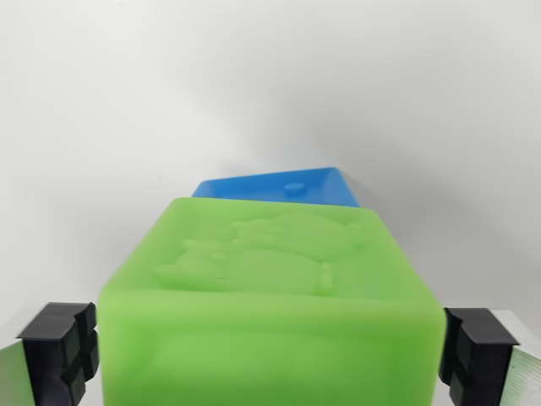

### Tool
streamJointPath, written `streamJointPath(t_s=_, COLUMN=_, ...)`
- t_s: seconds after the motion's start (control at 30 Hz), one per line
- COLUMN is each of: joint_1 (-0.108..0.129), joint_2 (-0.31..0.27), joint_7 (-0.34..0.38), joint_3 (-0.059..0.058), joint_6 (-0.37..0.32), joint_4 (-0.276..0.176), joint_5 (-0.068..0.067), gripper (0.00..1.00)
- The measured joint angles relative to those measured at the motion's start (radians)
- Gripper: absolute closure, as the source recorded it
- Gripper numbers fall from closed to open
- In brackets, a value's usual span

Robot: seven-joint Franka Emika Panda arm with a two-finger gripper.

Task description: Stack cube

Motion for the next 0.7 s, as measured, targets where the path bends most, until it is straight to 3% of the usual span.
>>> streamJointPath(t_s=0.27, joint_1=0.000, joint_2=-0.017, joint_7=0.000, joint_3=0.000, joint_6=-0.014, joint_4=-0.001, joint_5=0.000, gripper=0.00)
streamJointPath(t_s=0.7, joint_1=0.000, joint_2=-0.108, joint_7=-0.005, joint_3=0.002, joint_6=-0.094, joint_4=-0.011, joint_5=0.008, gripper=0.00)
